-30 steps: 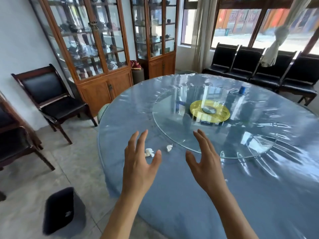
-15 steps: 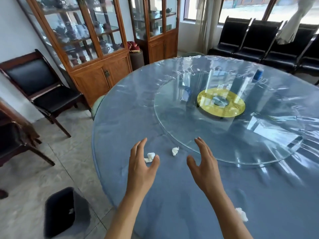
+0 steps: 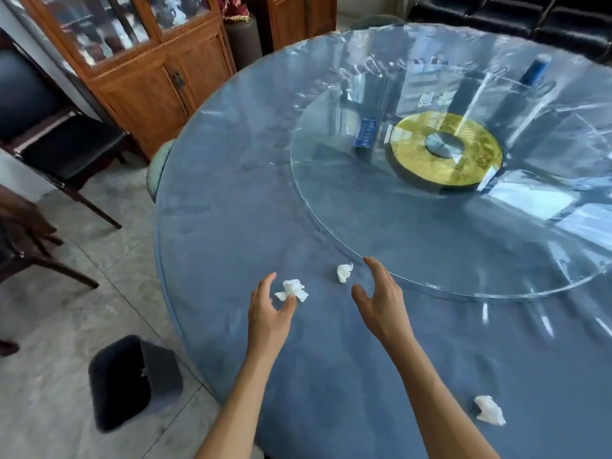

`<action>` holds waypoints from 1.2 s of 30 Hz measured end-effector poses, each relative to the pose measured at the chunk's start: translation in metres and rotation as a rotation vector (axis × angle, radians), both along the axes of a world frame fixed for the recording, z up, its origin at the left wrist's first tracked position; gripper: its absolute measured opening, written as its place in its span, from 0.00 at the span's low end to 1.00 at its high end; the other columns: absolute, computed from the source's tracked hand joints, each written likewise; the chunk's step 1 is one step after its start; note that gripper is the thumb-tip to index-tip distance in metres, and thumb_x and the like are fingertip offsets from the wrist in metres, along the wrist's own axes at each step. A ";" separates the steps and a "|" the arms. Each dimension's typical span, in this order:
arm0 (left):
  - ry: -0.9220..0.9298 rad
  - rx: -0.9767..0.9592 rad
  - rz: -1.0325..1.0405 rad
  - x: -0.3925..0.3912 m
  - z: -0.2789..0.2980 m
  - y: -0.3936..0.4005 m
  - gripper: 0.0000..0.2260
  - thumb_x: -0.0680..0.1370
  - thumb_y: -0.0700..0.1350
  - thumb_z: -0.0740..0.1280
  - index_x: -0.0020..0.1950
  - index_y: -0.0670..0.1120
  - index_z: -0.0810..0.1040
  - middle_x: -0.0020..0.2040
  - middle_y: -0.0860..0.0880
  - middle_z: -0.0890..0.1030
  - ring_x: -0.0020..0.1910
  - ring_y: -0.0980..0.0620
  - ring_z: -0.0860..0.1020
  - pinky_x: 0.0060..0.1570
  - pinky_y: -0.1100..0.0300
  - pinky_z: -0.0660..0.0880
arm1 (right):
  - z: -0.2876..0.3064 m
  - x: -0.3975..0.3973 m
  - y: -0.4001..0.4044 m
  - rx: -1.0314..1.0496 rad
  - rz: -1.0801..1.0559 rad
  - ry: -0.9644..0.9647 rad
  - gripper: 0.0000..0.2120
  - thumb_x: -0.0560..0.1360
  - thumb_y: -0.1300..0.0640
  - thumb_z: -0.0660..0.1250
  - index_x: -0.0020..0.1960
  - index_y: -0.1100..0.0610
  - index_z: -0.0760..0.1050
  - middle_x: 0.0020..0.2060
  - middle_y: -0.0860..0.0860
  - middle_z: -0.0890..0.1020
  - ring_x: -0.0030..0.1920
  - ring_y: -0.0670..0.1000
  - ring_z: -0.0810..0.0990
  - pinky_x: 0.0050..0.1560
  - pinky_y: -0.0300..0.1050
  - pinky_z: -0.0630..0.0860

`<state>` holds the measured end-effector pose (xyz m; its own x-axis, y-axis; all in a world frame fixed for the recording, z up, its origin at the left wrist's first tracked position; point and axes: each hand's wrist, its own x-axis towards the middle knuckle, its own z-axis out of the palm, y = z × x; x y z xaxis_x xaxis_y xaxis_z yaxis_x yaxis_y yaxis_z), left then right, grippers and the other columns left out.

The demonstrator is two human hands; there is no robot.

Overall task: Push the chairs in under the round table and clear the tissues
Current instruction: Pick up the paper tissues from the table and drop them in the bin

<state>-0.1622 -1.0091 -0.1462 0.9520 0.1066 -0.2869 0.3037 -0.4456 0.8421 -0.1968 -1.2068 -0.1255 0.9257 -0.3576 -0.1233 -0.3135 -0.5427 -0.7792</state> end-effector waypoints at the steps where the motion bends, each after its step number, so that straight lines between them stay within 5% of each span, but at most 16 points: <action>1: 0.020 0.000 0.001 0.005 -0.007 0.001 0.24 0.77 0.49 0.70 0.71 0.54 0.69 0.66 0.53 0.71 0.58 0.50 0.75 0.56 0.58 0.71 | -0.005 0.005 0.001 0.001 -0.007 0.011 0.25 0.77 0.60 0.65 0.73 0.58 0.66 0.71 0.52 0.72 0.72 0.54 0.68 0.69 0.43 0.63; 5: 0.098 0.020 -0.033 0.023 -0.029 0.006 0.25 0.76 0.52 0.70 0.72 0.54 0.68 0.70 0.53 0.70 0.62 0.48 0.74 0.62 0.51 0.73 | -0.025 0.023 0.005 0.017 -0.053 0.055 0.24 0.77 0.60 0.65 0.73 0.56 0.67 0.69 0.51 0.73 0.67 0.55 0.72 0.63 0.41 0.65; 8: 0.118 0.038 -0.073 0.033 -0.040 0.006 0.25 0.77 0.49 0.69 0.73 0.52 0.68 0.70 0.52 0.70 0.61 0.49 0.75 0.57 0.59 0.71 | -0.039 0.035 0.008 0.026 -0.087 0.068 0.23 0.78 0.59 0.64 0.72 0.55 0.68 0.69 0.50 0.74 0.67 0.54 0.71 0.64 0.44 0.66; 12: 0.115 0.064 -0.131 0.044 -0.049 0.001 0.25 0.76 0.45 0.69 0.73 0.49 0.69 0.68 0.52 0.69 0.56 0.56 0.72 0.51 0.68 0.66 | -0.058 0.054 0.011 -0.014 -0.062 0.077 0.21 0.76 0.62 0.65 0.69 0.58 0.71 0.65 0.51 0.77 0.64 0.55 0.74 0.57 0.34 0.63; 15: 0.074 0.104 -0.133 0.050 -0.059 -0.004 0.25 0.75 0.45 0.71 0.71 0.48 0.72 0.68 0.51 0.71 0.62 0.52 0.73 0.60 0.58 0.71 | -0.073 0.065 0.011 -0.043 -0.023 0.115 0.22 0.76 0.62 0.66 0.70 0.56 0.70 0.69 0.52 0.74 0.65 0.53 0.73 0.56 0.31 0.61; 18: 0.038 0.203 -0.158 0.054 -0.067 -0.011 0.24 0.73 0.44 0.72 0.69 0.48 0.75 0.67 0.50 0.73 0.64 0.47 0.70 0.61 0.57 0.69 | -0.090 0.071 0.010 -0.089 0.008 0.140 0.23 0.76 0.64 0.67 0.70 0.57 0.72 0.71 0.54 0.72 0.70 0.56 0.69 0.67 0.41 0.65; 21: 0.008 0.286 -0.172 0.058 -0.072 -0.018 0.22 0.72 0.43 0.74 0.65 0.49 0.78 0.65 0.51 0.74 0.62 0.46 0.70 0.53 0.61 0.67 | -0.103 0.073 0.011 -0.118 -0.011 0.132 0.21 0.73 0.68 0.67 0.65 0.58 0.77 0.67 0.54 0.76 0.65 0.59 0.72 0.63 0.53 0.73; 31: -0.035 0.363 -0.225 0.061 -0.085 -0.025 0.13 0.70 0.34 0.75 0.54 0.40 0.83 0.59 0.46 0.77 0.57 0.44 0.73 0.52 0.70 0.61 | -0.116 0.074 0.007 -0.146 -0.082 0.077 0.15 0.71 0.71 0.68 0.54 0.59 0.82 0.50 0.53 0.84 0.51 0.59 0.77 0.51 0.41 0.67; 36: -0.043 0.415 -0.217 0.057 -0.078 -0.025 0.10 0.72 0.39 0.76 0.52 0.46 0.85 0.50 0.52 0.75 0.50 0.49 0.71 0.42 0.60 0.69 | -0.105 0.071 0.006 0.016 -0.183 0.118 0.14 0.74 0.66 0.66 0.58 0.57 0.81 0.49 0.49 0.82 0.51 0.53 0.77 0.52 0.37 0.67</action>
